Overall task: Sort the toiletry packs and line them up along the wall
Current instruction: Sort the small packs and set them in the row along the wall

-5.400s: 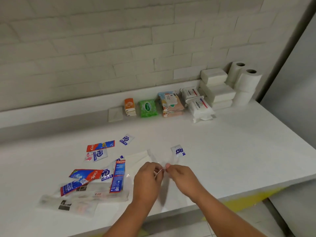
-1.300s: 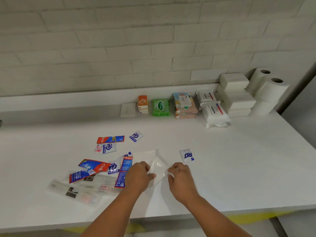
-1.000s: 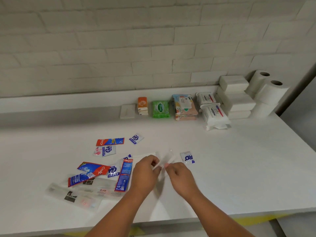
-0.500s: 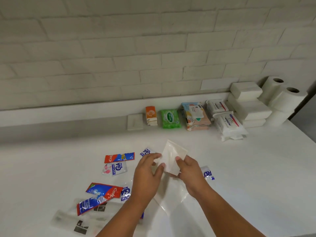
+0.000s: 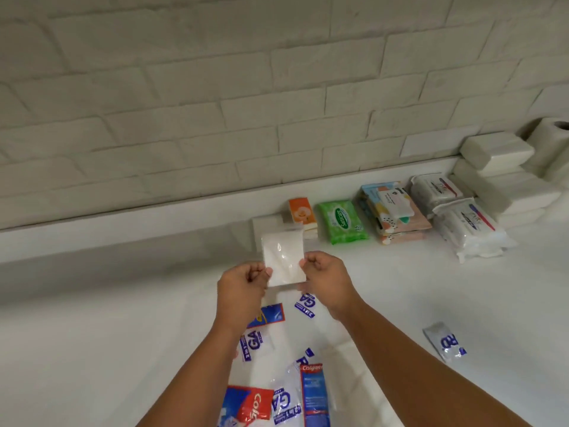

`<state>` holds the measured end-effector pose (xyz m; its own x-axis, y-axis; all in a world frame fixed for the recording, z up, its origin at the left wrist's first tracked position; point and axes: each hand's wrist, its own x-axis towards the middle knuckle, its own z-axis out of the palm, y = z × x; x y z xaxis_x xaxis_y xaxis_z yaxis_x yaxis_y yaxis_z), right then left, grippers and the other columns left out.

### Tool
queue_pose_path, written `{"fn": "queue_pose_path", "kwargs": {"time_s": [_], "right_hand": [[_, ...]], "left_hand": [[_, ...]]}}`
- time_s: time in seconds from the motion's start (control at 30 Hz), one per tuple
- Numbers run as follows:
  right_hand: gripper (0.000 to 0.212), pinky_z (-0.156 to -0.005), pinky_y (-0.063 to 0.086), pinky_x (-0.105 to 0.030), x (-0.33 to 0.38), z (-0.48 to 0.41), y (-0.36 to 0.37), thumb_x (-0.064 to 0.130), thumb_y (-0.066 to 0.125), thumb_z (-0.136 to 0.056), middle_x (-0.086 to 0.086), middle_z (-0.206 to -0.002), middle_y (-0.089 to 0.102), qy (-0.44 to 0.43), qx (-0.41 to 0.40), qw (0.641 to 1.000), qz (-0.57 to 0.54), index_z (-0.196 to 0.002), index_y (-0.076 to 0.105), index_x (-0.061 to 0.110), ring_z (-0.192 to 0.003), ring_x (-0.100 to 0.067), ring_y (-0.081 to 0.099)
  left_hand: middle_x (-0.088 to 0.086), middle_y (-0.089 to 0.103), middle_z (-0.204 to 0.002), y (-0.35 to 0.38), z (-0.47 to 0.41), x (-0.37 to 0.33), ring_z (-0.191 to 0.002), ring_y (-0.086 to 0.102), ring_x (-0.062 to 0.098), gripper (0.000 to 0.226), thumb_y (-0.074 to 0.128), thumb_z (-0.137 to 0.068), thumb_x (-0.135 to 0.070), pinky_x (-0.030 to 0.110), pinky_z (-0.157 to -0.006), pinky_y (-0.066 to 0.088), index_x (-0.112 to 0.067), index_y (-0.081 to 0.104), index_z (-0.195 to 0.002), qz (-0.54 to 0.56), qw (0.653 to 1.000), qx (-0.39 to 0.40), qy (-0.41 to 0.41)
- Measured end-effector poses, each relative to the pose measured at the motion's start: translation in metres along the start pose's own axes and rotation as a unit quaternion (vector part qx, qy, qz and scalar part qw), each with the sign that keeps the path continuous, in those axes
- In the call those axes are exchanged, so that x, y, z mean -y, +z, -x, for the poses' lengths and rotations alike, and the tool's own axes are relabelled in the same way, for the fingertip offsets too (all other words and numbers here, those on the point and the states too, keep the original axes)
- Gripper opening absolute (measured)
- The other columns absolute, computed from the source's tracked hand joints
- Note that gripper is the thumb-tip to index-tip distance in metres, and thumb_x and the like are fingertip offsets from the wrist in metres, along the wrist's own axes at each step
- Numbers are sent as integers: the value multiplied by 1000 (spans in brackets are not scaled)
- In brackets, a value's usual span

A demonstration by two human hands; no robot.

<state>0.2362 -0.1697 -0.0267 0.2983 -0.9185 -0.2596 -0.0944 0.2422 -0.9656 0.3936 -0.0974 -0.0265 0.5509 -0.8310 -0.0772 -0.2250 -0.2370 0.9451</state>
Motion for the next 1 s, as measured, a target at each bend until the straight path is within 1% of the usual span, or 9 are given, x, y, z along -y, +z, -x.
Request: {"fn": "queue_pose_path", "kwargs": {"time_s": [0.07,0.17,0.23,0.33,0.4,0.53,0.63,0.8,1.0], "right_hand": [[17,-64,55,-32,-5,-22,15,7,52,-96,-13,-90,66,2,-21,1000,16,-97,69,9,-72,-21,64],[24,-90,52,-38,-18,-51,27,11,51,-94,-10,-108,71,-30,-40,989,137,-108,70,13,-96,-25,65],[30,-99,48,-40,-23,-63,34,16,48,-96,-13,-122,67,-25,-31,980,196,-121,65,14,-105,-26,63],[42,-111,38,-38,-21,-72,42,26,45,-101,-11,-142,55,1,-12,975,224,-139,52,13,-128,-28,53],[46,-116,31,-36,-20,-78,47,33,43,-103,-9,-146,50,10,-4,977,215,-143,48,12,-135,-27,46],[50,-118,27,-36,-20,-83,54,39,39,-103,-9,-148,48,15,4,982,189,-143,47,11,-139,-25,42],[50,-118,24,-31,-20,-85,55,36,38,-104,-10,-151,43,16,8,981,194,-146,41,10,-141,-25,38],[50,-115,24,-32,-18,-82,54,36,34,-105,-13,-152,41,12,16,977,213,-148,37,10,-142,-28,36],[48,-107,33,-34,-8,-77,49,34,40,-104,-21,-143,49,13,29,972,231,-141,43,3,-133,-34,44]], "left_hand": [[-5,63,-56,-6,-31,4,-47,52,5,11,72,-90,-12,22,-54,49,-12,71,-79,4,1000,-16,-14],[-7,58,-47,-12,-75,9,-40,48,4,16,72,-89,-15,19,-50,42,-9,71,-75,-18,999,-21,-41],[-6,58,-47,-12,-99,13,-39,49,4,18,73,-89,-17,18,-50,42,-12,72,-71,-24,998,-12,-62],[-6,55,-42,-7,-125,22,-35,46,3,25,75,-87,-18,15,-47,41,-13,69,-64,-49,996,4,-76],[-5,57,-42,-3,-136,26,-36,48,5,24,77,-85,-18,20,-54,43,-13,71,-63,-61,994,12,-93],[-3,62,-45,6,-146,36,-44,59,12,24,79,-82,-18,29,-60,55,-17,71,-59,-79,990,12,-115],[1,67,-53,8,-148,40,-58,68,22,26,80,-80,-23,39,-74,61,-19,71,-56,-88,990,4,-112],[3,74,-67,13,-147,38,-73,73,25,16,78,-81,-30,38,-80,60,-17,77,-72,-137,987,-6,-88],[4,75,-75,12,-139,34,-79,72,26,25,72,-87,-37,33,-80,57,-15,77,-77,-169,983,-14,-70]]}}
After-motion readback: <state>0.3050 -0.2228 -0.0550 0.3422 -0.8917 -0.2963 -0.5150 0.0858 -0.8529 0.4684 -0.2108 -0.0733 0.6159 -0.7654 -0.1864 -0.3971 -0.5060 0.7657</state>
